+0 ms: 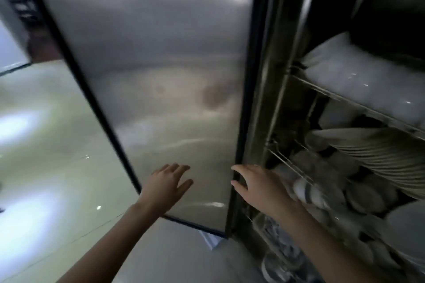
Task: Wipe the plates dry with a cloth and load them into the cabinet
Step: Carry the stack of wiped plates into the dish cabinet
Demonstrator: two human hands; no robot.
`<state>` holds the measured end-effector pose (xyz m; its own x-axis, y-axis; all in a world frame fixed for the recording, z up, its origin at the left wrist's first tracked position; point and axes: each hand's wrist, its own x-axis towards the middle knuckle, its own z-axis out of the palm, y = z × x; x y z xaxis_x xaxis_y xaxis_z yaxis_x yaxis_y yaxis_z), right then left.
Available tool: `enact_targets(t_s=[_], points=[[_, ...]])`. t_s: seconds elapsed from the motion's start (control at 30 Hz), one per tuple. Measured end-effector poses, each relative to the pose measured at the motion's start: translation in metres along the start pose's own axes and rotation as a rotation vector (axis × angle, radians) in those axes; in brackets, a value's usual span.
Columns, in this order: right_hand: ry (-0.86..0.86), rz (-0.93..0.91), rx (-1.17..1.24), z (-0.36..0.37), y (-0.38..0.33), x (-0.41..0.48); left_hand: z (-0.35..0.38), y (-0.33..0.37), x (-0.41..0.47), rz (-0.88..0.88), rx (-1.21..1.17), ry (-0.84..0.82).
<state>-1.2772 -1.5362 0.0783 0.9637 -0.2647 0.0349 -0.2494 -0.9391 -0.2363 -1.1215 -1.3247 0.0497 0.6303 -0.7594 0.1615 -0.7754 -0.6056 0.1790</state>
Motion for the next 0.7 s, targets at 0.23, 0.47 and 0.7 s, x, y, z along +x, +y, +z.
enact_targets(t_s=[0.23, 0.47, 0.7], points=[[-0.198, -0.307, -0.048, 0.061, -0.219, 0.118, -0.065, -0.217, -0.141, -0.408, 0.167, 0.017], [-0.268, -0.672, -0.166, 0.136, -0.471, 0.201, -0.131, -0.402, -0.291, -0.782, 0.321, -0.040], [-0.260, -0.921, -0.207, 0.193, -0.674, 0.258, -0.168, -0.530, -0.395, -1.112, 0.303, 0.060]])
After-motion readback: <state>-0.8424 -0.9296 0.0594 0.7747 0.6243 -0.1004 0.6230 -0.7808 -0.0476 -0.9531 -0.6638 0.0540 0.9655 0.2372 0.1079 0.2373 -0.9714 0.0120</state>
